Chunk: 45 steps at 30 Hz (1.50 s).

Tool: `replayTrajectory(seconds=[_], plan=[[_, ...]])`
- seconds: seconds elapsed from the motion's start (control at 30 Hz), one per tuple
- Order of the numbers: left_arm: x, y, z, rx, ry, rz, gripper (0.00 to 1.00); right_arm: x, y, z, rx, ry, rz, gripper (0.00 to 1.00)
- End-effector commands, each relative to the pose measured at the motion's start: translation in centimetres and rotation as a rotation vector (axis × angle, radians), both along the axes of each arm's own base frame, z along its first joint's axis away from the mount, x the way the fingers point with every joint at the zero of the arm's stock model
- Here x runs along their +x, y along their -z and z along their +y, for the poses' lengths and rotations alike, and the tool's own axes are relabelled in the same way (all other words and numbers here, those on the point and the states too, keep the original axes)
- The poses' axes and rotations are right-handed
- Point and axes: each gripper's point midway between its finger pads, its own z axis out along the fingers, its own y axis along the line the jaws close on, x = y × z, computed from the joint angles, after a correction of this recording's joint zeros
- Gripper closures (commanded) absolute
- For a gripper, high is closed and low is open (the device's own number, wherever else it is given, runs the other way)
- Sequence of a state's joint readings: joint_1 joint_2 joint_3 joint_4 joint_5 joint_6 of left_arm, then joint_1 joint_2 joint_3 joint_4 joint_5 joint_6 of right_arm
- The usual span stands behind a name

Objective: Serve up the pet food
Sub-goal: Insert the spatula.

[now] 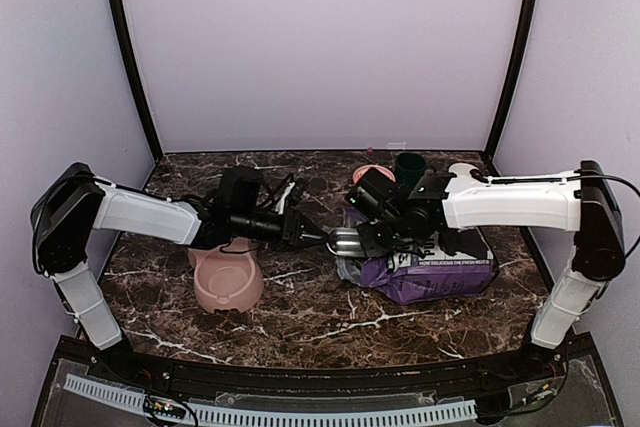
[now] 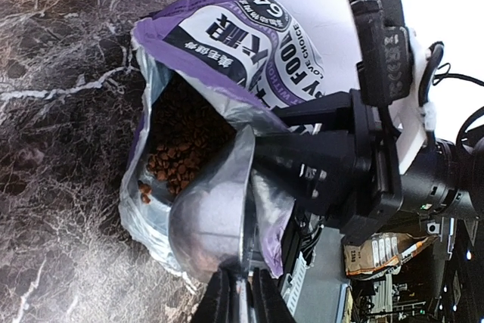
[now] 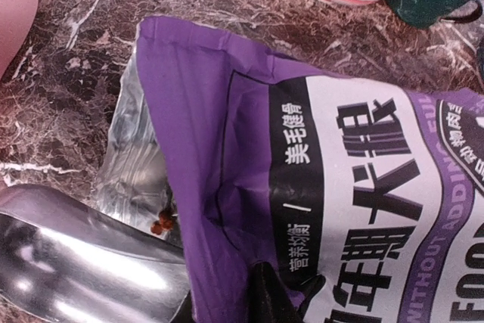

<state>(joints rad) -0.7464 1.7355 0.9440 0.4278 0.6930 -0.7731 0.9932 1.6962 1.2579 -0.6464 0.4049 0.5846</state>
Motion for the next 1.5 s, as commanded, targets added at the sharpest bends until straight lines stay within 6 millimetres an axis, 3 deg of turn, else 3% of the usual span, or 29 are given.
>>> replayTrajectory(seconds=[0.0, 0.07, 0.4, 0.53, 0.97, 1.1, 1.47], plan=[[-0.1, -3.5, -1.1, -0.095, 0.041, -0.078, 1.00, -0.6, 0.1, 0.2, -0.030, -0.014, 0.008, 0.92], [0.0, -3.4, -1.0, -0.082, 0.036, -0.083, 1.00, -0.4, -0.8, 0.2, -0.028, -0.012, -0.008, 1.00], [0.9, -1.2, -0.6, 0.015, -0.006, -0.077, 1.00, 0.5, -7.0, -0.3, -0.012, -0.009, -0.102, 1.00], [1.4, 0.0, -0.9, 0.072, -0.024, -0.072, 1.00, 0.4, -8.5, -0.4, 0.008, -0.010, -0.118, 1.00], [2.0, 2.7, -2.8, 0.162, -0.015, -0.043, 1.00, 0.4, -7.5, -1.4, -0.028, 0.006, -0.130, 1.00], [2.0, 2.9, -3.6, 0.170, -0.007, -0.044, 1.00, 0.3, -8.9, -1.8, 0.004, 0.006, -0.157, 1.00], [2.2, 4.0, -5.8, 0.195, -0.007, -0.030, 1.00, -0.1, -9.0, -1.8, 0.046, 0.003, -0.159, 1.00]])
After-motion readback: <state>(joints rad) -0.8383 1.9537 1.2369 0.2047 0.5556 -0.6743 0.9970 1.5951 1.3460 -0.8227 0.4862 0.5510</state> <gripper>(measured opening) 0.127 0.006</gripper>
